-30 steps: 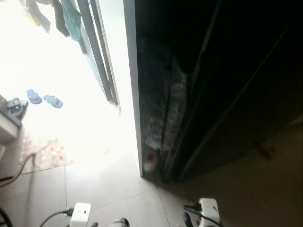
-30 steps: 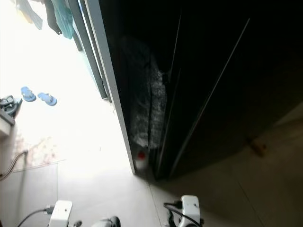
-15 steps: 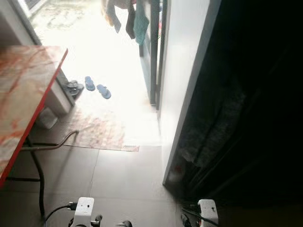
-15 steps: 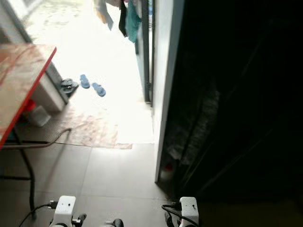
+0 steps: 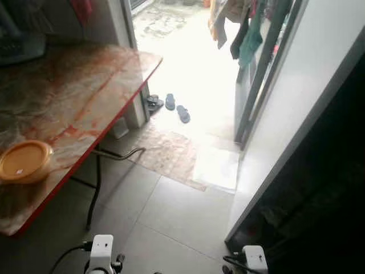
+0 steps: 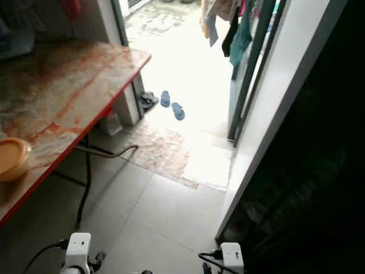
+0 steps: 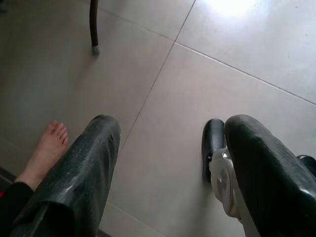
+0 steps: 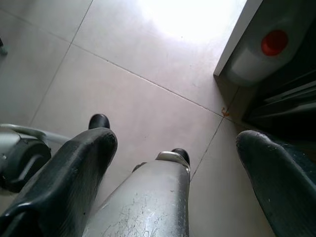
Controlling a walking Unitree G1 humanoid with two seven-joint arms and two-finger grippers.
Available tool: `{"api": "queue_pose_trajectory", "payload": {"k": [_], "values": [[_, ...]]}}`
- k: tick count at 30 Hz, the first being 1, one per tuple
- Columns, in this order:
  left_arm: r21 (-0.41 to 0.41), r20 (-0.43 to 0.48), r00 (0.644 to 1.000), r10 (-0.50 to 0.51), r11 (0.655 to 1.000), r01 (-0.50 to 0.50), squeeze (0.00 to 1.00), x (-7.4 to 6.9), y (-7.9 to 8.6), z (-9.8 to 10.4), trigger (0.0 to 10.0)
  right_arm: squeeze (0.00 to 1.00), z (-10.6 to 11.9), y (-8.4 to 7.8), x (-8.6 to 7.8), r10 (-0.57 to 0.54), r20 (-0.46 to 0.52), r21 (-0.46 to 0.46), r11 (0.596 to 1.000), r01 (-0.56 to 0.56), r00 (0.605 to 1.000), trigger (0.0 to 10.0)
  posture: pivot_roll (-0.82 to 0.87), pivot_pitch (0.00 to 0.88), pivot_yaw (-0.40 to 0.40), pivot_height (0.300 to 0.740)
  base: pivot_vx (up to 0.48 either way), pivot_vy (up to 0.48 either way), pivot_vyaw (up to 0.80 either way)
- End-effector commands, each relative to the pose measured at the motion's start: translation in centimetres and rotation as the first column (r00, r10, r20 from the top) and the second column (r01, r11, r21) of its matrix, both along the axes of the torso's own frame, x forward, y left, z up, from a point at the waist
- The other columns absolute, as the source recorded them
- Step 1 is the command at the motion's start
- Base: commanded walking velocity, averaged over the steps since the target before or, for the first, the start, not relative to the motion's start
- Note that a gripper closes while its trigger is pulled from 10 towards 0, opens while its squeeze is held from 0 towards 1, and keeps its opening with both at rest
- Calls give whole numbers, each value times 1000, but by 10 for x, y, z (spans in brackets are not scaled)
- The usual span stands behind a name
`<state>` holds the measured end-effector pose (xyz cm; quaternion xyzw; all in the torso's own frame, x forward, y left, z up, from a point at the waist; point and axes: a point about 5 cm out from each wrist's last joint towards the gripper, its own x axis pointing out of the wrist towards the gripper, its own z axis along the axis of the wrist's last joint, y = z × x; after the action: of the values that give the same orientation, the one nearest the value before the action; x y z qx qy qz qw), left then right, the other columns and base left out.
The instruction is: Restocking fridge
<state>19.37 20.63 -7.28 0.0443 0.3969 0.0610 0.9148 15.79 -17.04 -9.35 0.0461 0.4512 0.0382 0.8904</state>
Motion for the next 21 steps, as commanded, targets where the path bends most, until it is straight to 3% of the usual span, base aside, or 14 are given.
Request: {"api": "queue_pose_trajectory", "payload": {"k": [1, 21], "values": [[-11, -11, 999, 47, 999, -47, 0, -4, 5, -2, 10000, 0, -3, 1, -7, -2, -24, -1, 1000, 2, 1000, 10000, -135, 132, -26, 740, 0, 0, 800], [-29, 46, 997, 64, 998, -62, 0, 4, 9, 5, 10000, 0, -1, 1, -3, 15, -16, 3, 1000, -15, 1000, 10000, -116, 180, -33, 740, 0, 0, 800]]}}
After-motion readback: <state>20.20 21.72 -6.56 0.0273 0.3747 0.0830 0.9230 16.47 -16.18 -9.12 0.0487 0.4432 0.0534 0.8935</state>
